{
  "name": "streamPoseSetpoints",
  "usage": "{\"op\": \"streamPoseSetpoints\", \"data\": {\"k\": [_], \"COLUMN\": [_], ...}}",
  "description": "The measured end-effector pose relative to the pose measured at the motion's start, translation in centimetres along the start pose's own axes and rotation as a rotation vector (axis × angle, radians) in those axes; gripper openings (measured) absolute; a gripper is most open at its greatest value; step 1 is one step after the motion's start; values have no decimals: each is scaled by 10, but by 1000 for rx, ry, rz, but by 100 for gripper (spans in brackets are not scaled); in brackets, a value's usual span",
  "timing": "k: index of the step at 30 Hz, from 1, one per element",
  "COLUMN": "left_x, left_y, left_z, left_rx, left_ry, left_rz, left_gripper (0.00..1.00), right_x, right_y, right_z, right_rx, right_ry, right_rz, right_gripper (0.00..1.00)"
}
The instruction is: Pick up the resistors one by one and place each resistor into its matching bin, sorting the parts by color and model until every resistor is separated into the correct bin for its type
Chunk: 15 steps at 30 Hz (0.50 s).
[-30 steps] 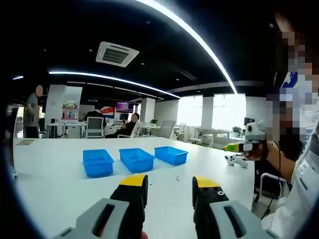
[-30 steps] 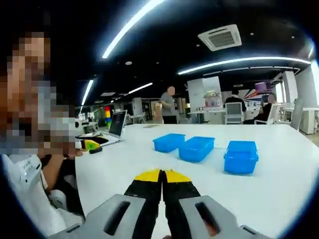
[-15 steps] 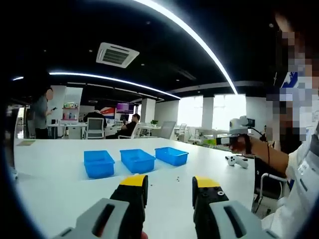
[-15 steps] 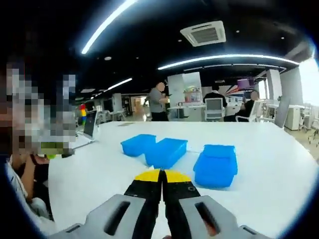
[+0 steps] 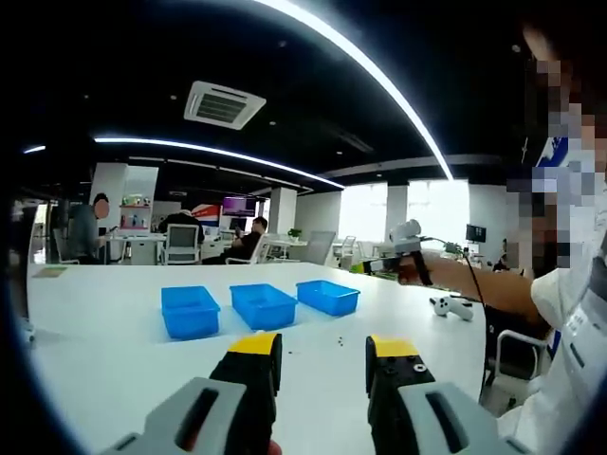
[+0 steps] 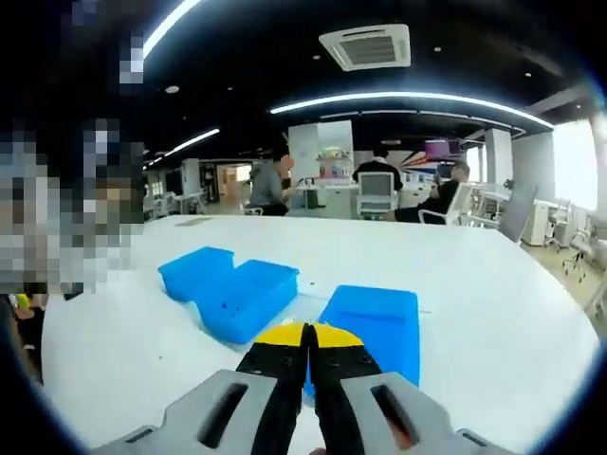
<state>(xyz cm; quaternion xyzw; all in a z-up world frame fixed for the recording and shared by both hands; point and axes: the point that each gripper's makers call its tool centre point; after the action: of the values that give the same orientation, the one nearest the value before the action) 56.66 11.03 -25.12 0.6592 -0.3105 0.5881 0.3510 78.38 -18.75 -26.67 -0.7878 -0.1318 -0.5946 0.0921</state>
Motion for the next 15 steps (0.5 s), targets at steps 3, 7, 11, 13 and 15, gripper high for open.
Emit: {"op": "streamPoseSetpoints", "data": {"k": [3,7,11,13,15], "left_x": [-1,0,1,1,1], "left_y": [1,2,2,2,2], "left_z": [1,1,-1,-1,-1], "left_rx": [-5,-5,-1,1,0], "left_ry": [-2,0,4,5,5], "left_rz": [0,0,1,1,0], "left_gripper": [37,37,37,37,37], "right_x": [-1,-7,-7,-10,-11], "right_y": [7,24,39,43,48], "right_z": [17,34,42,41,40], "right_rx": [-22,-58,-99,-124,-149], "right_ry": [-14,-35,-36,-45,-54], "right_rz": [-9,-20,8,32,34], "right_gripper": [4,4,4,4,16]}}
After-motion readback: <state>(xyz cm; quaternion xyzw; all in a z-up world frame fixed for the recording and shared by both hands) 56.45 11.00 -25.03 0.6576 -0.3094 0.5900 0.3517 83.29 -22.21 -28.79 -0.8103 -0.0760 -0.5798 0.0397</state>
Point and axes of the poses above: the point that each gripper's makers call its tool centre point, and the gripper's own axes: z roughly forward along the fingers, y roughly to its right, x roughly out of its top, and after that the axes turned 7 degrees about -x, right-handed
